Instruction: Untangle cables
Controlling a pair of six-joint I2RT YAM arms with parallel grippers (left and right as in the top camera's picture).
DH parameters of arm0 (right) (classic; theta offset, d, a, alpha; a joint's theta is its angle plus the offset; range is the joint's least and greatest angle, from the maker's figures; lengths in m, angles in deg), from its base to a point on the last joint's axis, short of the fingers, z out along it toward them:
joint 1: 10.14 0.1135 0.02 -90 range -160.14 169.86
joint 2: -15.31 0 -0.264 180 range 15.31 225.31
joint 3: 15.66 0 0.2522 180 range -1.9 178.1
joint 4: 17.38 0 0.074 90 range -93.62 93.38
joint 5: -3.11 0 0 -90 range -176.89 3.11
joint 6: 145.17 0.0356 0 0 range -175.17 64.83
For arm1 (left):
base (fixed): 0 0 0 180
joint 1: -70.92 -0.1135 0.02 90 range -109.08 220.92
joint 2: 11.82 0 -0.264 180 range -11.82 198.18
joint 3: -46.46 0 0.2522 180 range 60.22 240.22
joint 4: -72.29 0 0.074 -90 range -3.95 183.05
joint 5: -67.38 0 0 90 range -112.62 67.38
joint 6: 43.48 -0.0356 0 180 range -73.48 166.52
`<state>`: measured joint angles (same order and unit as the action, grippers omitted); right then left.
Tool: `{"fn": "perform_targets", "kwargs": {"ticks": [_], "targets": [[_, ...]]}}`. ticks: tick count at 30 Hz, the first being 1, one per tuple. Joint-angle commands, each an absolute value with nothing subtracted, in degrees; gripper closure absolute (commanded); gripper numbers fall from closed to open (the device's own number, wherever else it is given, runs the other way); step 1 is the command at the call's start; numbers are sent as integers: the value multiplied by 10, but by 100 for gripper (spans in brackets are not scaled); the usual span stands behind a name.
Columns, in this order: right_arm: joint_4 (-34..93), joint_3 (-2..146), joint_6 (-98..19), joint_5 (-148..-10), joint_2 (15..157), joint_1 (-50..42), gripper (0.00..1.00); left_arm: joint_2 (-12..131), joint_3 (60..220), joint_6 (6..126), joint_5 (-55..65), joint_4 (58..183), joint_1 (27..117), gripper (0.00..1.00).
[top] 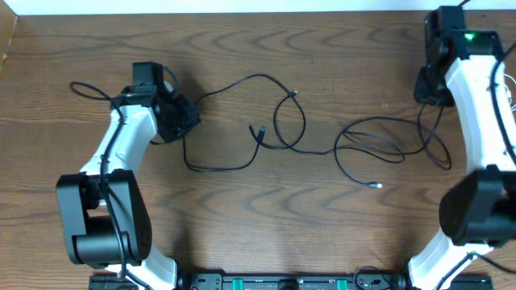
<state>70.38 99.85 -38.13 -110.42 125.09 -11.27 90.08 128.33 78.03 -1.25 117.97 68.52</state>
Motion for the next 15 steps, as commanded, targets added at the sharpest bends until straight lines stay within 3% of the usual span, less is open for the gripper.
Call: {"fn": "perform_targets", "kwargs": {"ticks": [1,10,13,15], "targets": [[708,998,-370,-1088,1293,-113,97,904,1290,770,-8,1174,708,72],[699,998,-370,-1066,1375,-112,91,904,1290,772,-32,1172,719,68],[676,997,-370,-1022,1386,-112,56,904,1290,772,-32,1171,719,67],[661,997,-370,-999,1386,-112,48,904,1290,772,-32,1170,719,65]]}}
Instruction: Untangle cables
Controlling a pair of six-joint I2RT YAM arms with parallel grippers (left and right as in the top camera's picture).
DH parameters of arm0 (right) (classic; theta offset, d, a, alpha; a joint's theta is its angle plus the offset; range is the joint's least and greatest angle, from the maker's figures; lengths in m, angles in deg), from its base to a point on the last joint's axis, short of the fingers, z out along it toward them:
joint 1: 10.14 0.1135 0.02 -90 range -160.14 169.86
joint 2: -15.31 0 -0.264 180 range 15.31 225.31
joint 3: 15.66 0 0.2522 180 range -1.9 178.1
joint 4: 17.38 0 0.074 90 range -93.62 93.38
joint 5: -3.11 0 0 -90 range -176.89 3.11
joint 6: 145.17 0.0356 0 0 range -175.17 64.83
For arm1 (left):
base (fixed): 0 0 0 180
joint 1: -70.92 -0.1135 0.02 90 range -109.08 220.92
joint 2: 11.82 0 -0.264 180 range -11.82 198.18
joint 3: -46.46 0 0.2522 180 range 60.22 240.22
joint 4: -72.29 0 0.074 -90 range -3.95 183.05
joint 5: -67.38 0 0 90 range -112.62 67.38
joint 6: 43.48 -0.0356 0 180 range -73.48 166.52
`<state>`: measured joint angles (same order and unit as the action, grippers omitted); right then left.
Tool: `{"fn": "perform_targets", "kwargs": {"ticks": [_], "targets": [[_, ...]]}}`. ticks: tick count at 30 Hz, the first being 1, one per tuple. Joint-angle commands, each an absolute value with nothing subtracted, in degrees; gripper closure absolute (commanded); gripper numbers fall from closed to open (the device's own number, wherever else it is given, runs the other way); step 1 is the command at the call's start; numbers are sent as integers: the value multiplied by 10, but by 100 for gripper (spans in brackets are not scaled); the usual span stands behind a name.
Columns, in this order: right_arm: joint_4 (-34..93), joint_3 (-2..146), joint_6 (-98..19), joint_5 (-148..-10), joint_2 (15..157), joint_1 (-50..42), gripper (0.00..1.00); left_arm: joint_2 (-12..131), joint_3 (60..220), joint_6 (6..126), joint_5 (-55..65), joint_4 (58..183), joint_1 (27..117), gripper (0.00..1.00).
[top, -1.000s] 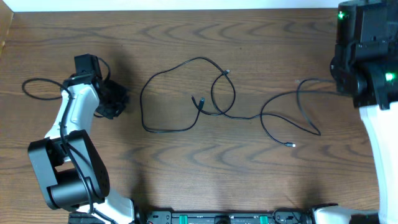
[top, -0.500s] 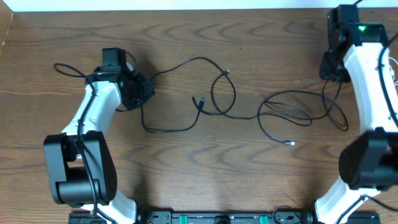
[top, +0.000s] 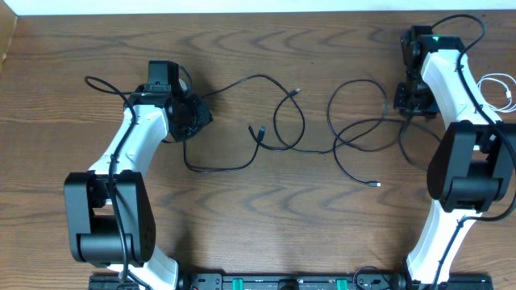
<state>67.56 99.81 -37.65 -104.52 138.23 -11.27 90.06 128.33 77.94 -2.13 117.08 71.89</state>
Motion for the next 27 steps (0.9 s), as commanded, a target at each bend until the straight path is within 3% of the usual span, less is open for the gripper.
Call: {"fn": "perform_targets", "kwargs": {"ticks": [1,9,12,14,16,20,27], "targets": [[652,997,-370,-988,1386,-112,46,904,1290,772,-32,1169,720,64],[618,1043,-372,-975,1368,-111,37,904,1290,781,-32,1169,720,64],[619,1070,-372,-974,1354,-104,27,904,1290,781,-36,1169,720,64],[603,1088,-373,-955,1344,-94,10,904,1290,781,-42,1169,720,64],[568,1089,-403,-873,1345,-91,3,904,1290,781,-42,1169,720,64],[488,1078,-463,-657,1346,-82,2,904,1290,781,-42,1169,720,63],[463,1046,-471,-696,1347,-16,2,904,1290,781,-42,1169,720,63]]}}
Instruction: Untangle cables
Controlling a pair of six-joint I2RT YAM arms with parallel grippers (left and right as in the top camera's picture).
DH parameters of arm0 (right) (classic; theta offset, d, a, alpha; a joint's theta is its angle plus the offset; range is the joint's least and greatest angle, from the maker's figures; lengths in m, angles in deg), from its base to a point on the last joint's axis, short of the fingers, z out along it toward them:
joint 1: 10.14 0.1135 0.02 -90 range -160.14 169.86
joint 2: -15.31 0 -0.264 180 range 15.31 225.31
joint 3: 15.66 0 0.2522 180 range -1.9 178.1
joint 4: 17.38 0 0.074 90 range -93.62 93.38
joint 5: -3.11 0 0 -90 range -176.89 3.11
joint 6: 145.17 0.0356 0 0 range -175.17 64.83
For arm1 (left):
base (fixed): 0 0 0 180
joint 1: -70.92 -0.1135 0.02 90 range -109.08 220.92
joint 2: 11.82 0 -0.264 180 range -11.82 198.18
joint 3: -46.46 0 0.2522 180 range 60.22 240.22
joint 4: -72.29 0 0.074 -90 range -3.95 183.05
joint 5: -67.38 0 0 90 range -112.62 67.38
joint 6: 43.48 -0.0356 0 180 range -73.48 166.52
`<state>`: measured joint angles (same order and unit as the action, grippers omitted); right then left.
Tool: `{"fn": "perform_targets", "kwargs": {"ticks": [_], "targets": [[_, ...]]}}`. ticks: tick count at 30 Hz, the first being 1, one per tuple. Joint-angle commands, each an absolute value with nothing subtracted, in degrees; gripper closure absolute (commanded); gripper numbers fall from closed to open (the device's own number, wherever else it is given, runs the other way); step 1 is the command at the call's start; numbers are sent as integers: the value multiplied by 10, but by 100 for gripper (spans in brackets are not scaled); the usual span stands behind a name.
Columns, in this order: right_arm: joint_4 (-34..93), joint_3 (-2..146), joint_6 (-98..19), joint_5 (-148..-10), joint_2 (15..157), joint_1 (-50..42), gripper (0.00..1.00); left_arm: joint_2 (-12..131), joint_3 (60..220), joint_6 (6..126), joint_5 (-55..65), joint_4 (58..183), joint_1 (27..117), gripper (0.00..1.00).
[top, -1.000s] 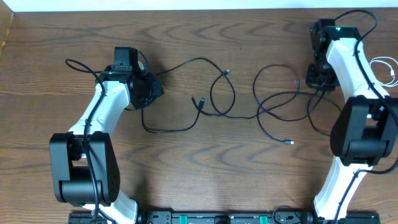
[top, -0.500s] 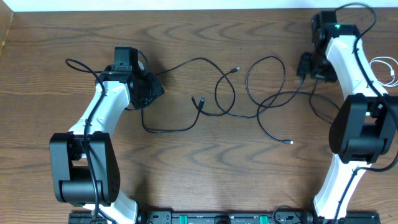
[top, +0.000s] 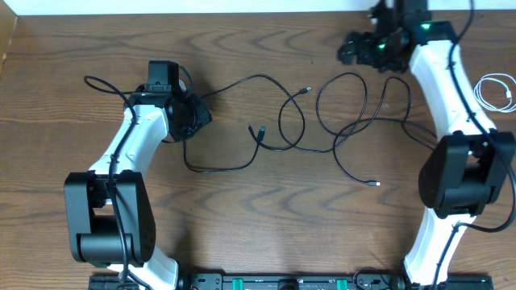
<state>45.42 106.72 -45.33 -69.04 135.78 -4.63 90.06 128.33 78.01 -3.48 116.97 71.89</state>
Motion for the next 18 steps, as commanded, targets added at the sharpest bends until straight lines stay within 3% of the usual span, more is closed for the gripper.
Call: {"fn": "perform_targets", "kwargs": {"ticks": [1,6,12,18], "targets": [[471,1043,-471,-710,1347,-11,2,904,1290,781,-42,1169,720,63],[583,1034,-395,-910,1347,25,1,904,1290,781,-42,1169,720,63],[584,1043,-389,-803,1323,29,1,904,1290,781,-42,1167,720,63],[610,1046,-308,-848,1245,42,1,904,1290,781,-42,1167,720,63]]}}
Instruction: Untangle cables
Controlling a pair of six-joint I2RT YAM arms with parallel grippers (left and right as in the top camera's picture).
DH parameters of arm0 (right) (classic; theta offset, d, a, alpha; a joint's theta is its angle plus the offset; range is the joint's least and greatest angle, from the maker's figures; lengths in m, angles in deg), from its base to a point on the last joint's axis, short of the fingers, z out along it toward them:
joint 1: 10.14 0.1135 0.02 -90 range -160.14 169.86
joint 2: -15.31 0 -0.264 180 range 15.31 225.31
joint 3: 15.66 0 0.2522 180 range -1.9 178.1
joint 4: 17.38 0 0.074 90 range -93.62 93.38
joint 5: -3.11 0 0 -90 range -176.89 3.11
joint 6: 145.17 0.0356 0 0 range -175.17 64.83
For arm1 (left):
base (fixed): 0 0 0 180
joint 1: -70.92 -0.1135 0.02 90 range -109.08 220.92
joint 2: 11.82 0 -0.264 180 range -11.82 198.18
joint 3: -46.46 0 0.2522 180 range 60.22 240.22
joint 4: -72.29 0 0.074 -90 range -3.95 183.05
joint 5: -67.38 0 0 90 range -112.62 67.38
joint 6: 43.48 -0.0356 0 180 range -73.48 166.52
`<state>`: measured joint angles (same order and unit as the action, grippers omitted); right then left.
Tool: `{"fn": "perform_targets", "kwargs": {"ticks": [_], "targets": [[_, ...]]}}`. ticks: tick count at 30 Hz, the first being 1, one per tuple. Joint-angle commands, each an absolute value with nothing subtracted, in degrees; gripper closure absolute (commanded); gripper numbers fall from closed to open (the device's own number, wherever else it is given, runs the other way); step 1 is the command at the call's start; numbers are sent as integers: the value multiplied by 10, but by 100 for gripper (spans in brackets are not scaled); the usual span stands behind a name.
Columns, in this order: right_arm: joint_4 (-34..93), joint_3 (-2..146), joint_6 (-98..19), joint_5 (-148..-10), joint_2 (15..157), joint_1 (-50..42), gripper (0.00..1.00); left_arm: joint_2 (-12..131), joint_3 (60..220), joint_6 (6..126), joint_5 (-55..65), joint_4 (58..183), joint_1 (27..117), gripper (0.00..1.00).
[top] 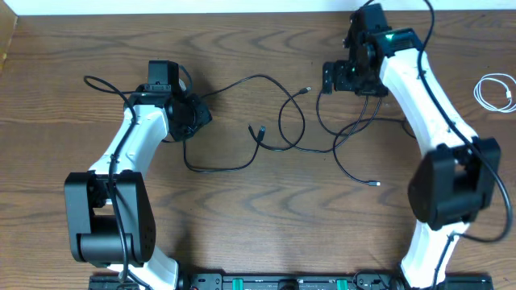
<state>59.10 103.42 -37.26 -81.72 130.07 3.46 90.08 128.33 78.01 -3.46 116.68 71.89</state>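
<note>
Two thin black cables lie on the wooden table. The left cable runs from my left gripper in an arc to a plug at the middle, with a loop beside it. The right cable hangs from my right gripper and ends in a small plug. The two cables cross near the table's centre. Each gripper is shut on its cable; the fingers themselves are hard to make out from above.
A coiled white cable lies at the right edge. A white wall strip runs along the table's far edge. The arm bases and a black rail stand at the near edge.
My right gripper has moved from the far edge down and to the left, carrying its cable; the loop under it is now narrower. The left arm and its cable have stayed put.
At first my right gripper was at the far right with its cable spread out flat. It then stood further left with the cable bulged into a loop, then at the far edge. My left gripper shifted slightly right early on and has held still since.
</note>
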Motion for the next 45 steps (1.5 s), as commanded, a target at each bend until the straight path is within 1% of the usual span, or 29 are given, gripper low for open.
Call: {"fn": "perform_targets", "kwargs": {"ticks": [1,2,3,8,14,19,23,27,28,29,30,31,32,33,35,36,41,45], "targets": [[641,1046,-270,-896,1235,44,1,904,1290,781,-42,1167,720,63],[674,1046,-239,-944,1234,46,1,904,1290,781,-42,1167,720,63],[685,1044,-236,-956,1235,48,1,904,1290,781,-42,1166,720,63],[674,989,-203,-926,1247,57,1,904,1290,781,-42,1166,720,63],[527,836,-190,-944,1248,55,1,904,1290,781,-42,1166,720,63],[465,757,-110,-1015,1248,55,1,904,1290,781,-42,1166,720,63],[365,691,-110,-1008,1248,55,1,904,1290,781,-42,1166,720,63],[318,658,-110,-972,1248,55,2,904,1290,781,-42,1166,720,63],[313,652,-110,-964,1248,55,7,904,1290,781,-42,1166,720,63],[313,649,-109,-962,1248,55,21,904,1290,781,-42,1166,720,63],[315,648,-109,-963,1248,55,50,904,1290,781,-42,1166,720,63],[316,648,-115,-969,1248,55,67,904,1290,781,-42,1166,720,63],[317,648,-122,-976,1248,55,82,904,1290,781,-42,1166,720,63],[317,648,-127,-977,1247,55,86,904,1290,781,-42,1166,720,63],[318,649,-131,-977,1245,50,86,904,1290,781,-42,1166,720,63],[322,651,-131,-977,1241,45,83,904,1290,781,-42,1166,720,63],[350,652,-146,-977,1231,22,78,904,1290,781,-42,1166,720,63],[396,648,-146,-972,1232,19,78,904,1290,781,-42,1166,720,63]]}}
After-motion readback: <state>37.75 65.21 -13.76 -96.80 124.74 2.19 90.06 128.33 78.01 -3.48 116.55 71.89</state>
